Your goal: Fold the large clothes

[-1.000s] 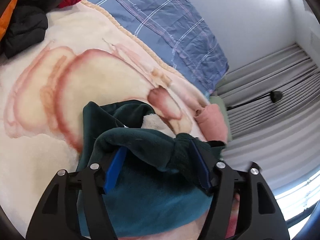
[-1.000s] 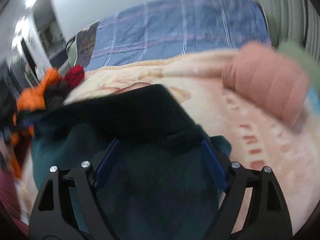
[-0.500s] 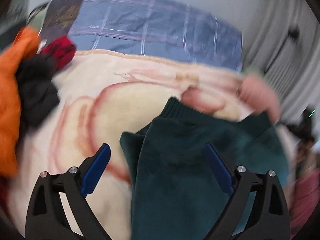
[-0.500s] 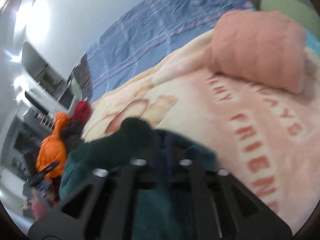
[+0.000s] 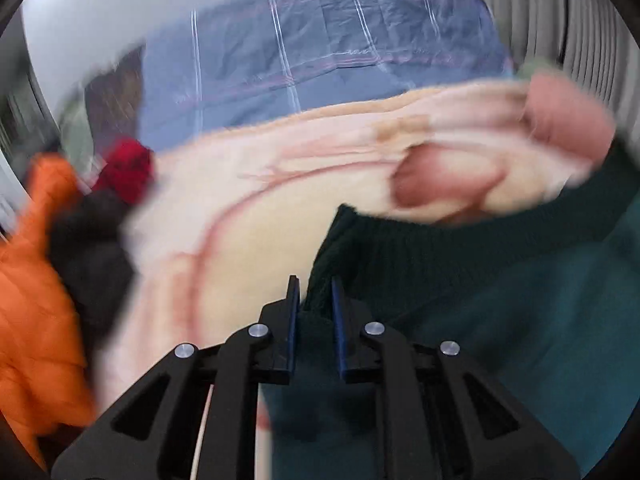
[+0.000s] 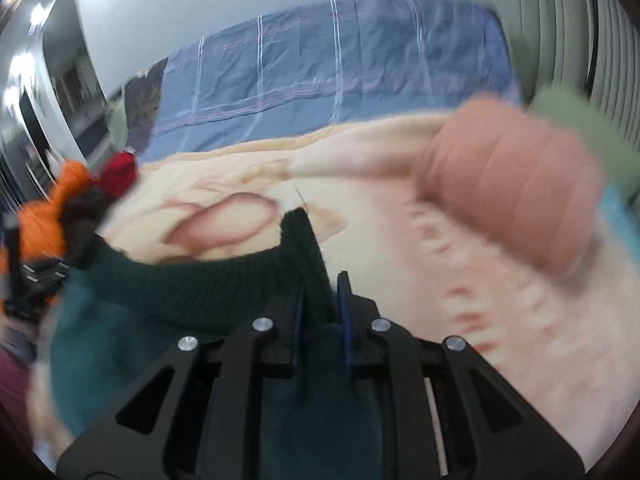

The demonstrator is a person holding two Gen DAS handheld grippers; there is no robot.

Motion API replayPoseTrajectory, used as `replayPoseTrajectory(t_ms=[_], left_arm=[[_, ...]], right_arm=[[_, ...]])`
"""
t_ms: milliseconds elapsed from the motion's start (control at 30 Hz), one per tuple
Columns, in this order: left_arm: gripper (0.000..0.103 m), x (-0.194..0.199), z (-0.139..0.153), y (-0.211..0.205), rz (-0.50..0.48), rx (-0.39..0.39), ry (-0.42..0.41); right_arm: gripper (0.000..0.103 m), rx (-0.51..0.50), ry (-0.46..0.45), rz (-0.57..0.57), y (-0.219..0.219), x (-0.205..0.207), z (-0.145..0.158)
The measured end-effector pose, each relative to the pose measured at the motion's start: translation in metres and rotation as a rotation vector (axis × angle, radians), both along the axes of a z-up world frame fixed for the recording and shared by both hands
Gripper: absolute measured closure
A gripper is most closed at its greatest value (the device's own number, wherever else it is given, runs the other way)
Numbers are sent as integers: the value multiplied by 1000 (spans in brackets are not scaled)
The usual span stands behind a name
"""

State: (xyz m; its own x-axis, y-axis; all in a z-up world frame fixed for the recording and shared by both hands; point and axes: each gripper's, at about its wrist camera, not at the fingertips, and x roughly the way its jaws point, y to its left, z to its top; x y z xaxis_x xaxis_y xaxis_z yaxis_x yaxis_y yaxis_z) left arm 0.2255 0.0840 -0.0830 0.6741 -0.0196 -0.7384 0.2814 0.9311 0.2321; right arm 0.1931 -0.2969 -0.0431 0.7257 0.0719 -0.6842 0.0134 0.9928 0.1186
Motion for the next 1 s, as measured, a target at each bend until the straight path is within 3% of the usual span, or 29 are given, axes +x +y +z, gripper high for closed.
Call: replayPoseTrajectory(t_ms=[100, 133, 167, 233, 267, 333, 367, 433, 467, 533, 567, 600, 633, 667, 700, 733, 767, 933, 1000], left_arm=[[86, 16, -43, -18, 39, 161, 26], [86, 14, -43, -29, 37, 235, 1], [86, 10, -38, -32, 37, 268, -12], [80, -1, -26, -30, 24, 280, -29], [72, -9, -16, -24, 22, 255, -25], [69, -23, 11, -14, 48, 172, -33], [69, -29, 23, -12, 50, 121, -37], [69, -47, 51, -20, 25, -20, -56], [69, -63, 68, -31, -35, -121, -70], [69, -87, 82, -50, -136, -237, -90], [69, -98, 78, -62, -161, -249, -84], [69, -103, 62, -78, -156, -201, -58], [66, -101, 29, -95, -141, -93, -14], [62, -96, 0, -99, -140, -54, 5], [61, -92, -18, -97, -138, -63, 8], [60, -89, -30, -92, -139, -101, -10], [60, -90, -30, -91, -133, -129, -18], [61, -90, -20, -88, -131, -150, -3], [61, -102, -3, -88, -117, -178, -19]], right_arm=[[78, -146, 224, -77, 7, 41, -71], [76, -224, 238, -83, 17, 45, -83], [75, -288, 216, -93, 26, 41, -77], [44, -386, 137, -128, 37, 23, -54], [41, -404, 92, -152, 37, 11, -41], [43, -328, 30, -187, 30, -15, -12], [48, -194, 10, -186, 24, -30, 5], [70, 84, -72, -94, 25, -62, 34], [72, 153, -129, -17, 39, -76, 45], [73, 121, -240, 77, 76, -104, 53], [73, 73, -259, 81, 91, -110, 49], [73, -11, -242, 73, 111, -113, 32], [73, -44, -179, 72, 120, -105, 9], [72, -42, -45, 80, 123, -90, -30], [72, -18, 29, 73, 119, -78, -75], [73, -27, -21, 79, 116, -80, -91], [73, -40, -50, 74, 116, -84, -91], [73, 18, 42, 75, 108, -76, -65], [73, 79, 10, 4, 100, -93, -40]])
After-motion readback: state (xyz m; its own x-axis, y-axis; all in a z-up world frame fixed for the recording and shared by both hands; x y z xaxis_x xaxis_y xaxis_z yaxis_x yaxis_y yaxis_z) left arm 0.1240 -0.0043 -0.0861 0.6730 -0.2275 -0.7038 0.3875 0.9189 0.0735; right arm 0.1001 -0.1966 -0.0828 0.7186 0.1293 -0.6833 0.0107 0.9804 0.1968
